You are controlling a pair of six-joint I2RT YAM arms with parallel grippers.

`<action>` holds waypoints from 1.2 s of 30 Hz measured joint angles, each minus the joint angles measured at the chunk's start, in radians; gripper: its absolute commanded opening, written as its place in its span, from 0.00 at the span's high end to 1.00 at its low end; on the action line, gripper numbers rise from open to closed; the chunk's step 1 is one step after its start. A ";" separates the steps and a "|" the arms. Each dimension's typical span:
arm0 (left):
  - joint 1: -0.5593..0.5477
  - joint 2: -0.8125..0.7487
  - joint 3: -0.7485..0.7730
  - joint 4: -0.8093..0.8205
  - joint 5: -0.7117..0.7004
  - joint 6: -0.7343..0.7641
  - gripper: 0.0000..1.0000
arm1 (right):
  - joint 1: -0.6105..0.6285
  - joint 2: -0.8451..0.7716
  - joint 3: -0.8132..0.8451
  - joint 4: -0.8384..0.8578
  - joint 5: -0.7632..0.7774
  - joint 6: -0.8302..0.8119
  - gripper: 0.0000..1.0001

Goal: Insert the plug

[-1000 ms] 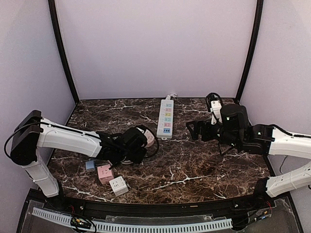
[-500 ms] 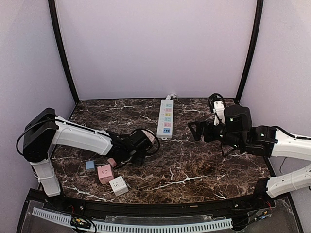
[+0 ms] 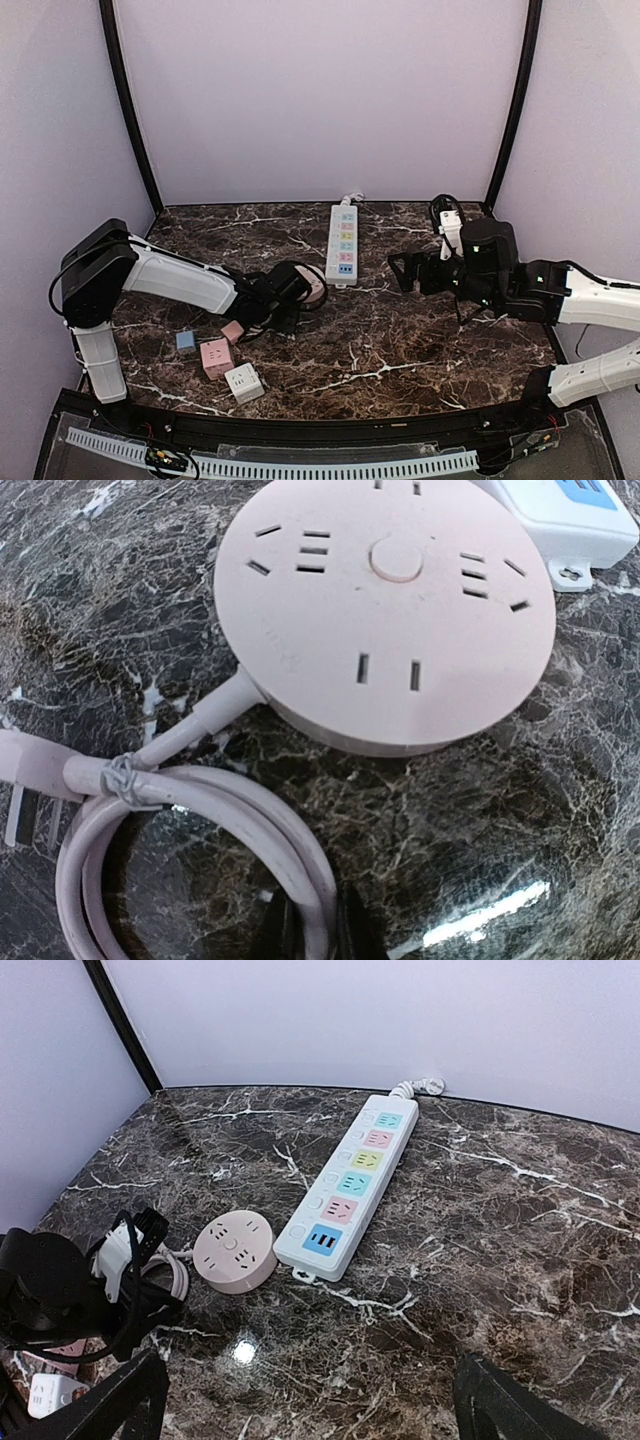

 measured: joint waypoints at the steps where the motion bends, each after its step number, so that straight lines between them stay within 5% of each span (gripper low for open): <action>1: 0.000 0.000 0.000 0.002 0.000 0.014 0.98 | 0.000 0.000 -0.001 0.000 0.000 0.000 0.01; 31: -0.293 -0.004 -0.030 0.114 0.068 0.546 0.99 | 0.000 -0.055 -0.005 -0.041 0.006 0.000 0.01; 33: -0.293 0.000 -0.033 0.130 0.044 0.597 0.93 | 0.000 -0.055 -0.005 -0.041 0.007 0.000 0.01; 36: -0.294 -0.002 -0.067 0.190 0.012 0.681 0.72 | 0.000 -0.055 -0.008 -0.041 0.009 -0.001 0.01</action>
